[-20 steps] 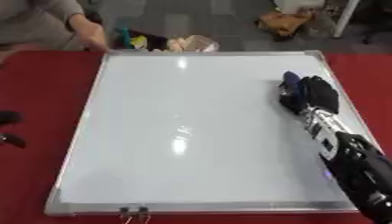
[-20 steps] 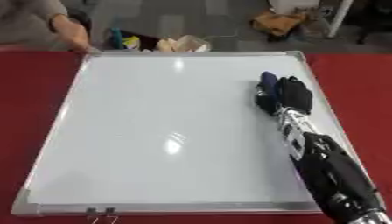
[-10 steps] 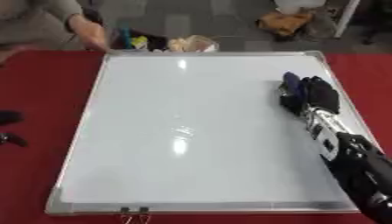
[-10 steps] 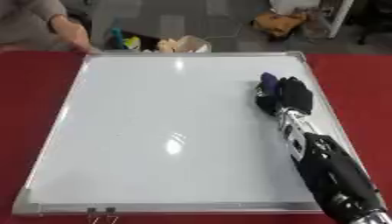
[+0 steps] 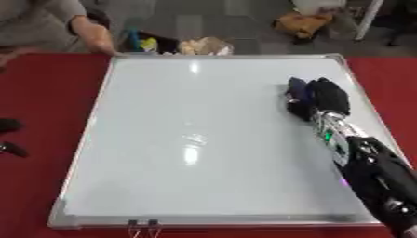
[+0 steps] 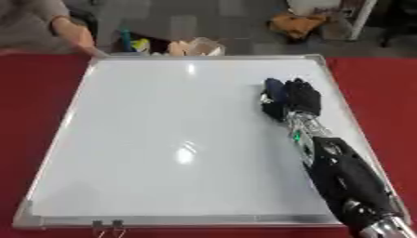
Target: Wipe the whiteboard clean with a brush.
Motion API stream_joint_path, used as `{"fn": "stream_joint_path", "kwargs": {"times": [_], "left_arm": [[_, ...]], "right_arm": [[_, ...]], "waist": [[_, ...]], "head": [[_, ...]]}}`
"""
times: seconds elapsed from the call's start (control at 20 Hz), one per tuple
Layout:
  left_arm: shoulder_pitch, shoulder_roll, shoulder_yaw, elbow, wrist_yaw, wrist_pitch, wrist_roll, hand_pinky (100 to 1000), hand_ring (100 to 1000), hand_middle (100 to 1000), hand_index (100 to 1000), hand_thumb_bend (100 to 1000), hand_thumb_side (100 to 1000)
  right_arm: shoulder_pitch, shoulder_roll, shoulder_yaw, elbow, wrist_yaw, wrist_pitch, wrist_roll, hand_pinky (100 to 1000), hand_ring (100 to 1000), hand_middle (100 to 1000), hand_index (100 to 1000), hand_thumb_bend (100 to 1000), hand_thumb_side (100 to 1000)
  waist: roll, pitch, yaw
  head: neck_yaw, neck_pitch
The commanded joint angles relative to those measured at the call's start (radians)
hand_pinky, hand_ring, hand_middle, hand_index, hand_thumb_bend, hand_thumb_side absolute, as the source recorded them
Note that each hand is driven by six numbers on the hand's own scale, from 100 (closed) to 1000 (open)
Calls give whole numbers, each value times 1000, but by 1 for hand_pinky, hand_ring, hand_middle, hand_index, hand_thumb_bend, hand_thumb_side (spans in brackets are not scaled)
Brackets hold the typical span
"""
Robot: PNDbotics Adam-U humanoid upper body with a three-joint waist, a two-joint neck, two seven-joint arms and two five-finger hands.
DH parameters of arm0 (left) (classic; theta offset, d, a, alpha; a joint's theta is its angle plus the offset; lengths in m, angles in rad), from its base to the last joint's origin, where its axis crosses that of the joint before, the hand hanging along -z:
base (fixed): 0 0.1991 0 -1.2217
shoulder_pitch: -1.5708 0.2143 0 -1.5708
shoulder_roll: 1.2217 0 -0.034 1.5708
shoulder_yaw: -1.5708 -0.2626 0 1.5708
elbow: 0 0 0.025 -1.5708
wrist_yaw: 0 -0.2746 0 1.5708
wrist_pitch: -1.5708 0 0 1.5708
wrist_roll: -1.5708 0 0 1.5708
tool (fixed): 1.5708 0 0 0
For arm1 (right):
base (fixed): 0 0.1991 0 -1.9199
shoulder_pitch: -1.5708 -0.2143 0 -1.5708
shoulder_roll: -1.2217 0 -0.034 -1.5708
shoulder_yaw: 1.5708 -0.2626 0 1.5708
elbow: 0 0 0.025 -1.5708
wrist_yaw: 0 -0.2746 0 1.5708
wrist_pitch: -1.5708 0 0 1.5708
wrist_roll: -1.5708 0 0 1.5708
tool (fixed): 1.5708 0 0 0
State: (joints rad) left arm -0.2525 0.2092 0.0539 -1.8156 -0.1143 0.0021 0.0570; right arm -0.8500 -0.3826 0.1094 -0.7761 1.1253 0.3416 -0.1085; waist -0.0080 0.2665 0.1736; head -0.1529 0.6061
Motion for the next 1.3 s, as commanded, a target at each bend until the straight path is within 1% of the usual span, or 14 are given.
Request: {"fn": "stream_joint_path", "kwargs": {"times": [0.05,0.3,0.6,1.0,1.3], "left_arm": [[-6,8,6,-15,4,-2,-1,426,698,532,607,247,946],[-7,7,5,-15,4,-2,-2,426,698,532,608,247,947],[-8,6,5,-15,5,-2,-3,427,698,532,607,247,947],[-9,4,4,-15,5,-2,-4,427,698,531,608,249,947],[-10,4,4,-16,5,-1,-4,427,698,531,608,249,947]], "right_arm": [[2,65,27,40,21,-25,32,775,791,777,830,100,1000],[-11,93,43,48,59,-56,53,781,794,784,830,100,1000],[-12,121,67,45,86,-109,88,783,792,782,830,100,1000],[-1,146,138,-33,99,-188,119,780,788,773,831,100,1000],[6,153,180,-87,90,-221,138,776,784,766,831,100,1000]], "waist": [[6,-2,10],[7,0,13],[6,0,13],[5,-1,12],[2,-1,10]], "head": [[-5,4],[-8,6],[-10,9],[-12,10],[-12,10]]}}
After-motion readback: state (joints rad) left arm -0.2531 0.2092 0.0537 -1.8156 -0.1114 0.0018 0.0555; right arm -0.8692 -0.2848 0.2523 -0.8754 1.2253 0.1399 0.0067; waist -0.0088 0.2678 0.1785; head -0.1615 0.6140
